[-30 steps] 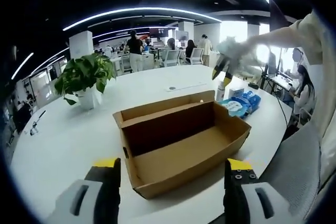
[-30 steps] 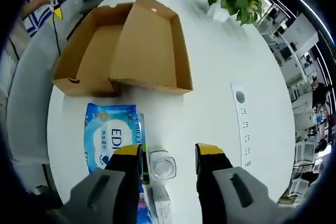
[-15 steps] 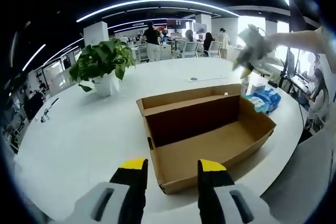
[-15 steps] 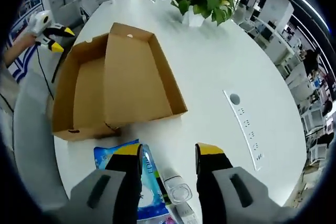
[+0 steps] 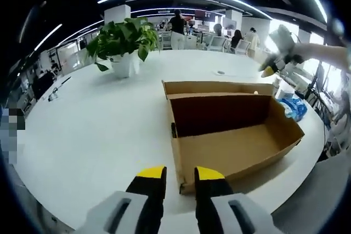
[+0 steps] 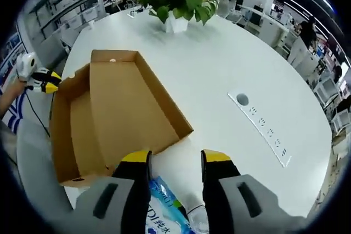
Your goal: Operate the shoe box by opening the lid, removing the specified soft item, and placing it in the target area until the item is outside and the box remains undamaged.
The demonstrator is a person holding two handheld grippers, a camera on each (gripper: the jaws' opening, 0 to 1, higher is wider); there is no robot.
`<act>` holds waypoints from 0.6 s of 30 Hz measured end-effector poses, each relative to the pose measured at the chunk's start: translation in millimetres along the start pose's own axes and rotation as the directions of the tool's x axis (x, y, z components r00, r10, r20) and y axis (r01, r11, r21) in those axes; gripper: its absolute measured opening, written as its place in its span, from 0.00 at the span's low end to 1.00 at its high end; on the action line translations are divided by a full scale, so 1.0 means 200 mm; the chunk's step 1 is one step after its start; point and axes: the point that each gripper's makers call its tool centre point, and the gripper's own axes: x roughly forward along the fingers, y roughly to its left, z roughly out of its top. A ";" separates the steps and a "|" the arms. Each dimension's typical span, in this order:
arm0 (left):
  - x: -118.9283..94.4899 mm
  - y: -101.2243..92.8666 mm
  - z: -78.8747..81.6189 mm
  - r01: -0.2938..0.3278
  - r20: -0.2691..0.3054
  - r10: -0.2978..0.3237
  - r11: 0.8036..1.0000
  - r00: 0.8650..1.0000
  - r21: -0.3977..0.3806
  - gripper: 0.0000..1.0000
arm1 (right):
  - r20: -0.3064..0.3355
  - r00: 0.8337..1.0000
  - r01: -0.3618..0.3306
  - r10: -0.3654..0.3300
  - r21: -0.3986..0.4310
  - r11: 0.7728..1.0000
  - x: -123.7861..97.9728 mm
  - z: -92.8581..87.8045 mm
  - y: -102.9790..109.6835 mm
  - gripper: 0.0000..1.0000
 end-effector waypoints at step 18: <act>0.03 -0.01 -0.02 0.001 0.002 -0.001 0.998 1.000 -0.069 0.04 | -0.047 0.999 -0.005 0.017 0.247 0.969 0.19 -0.06 0.09 0.26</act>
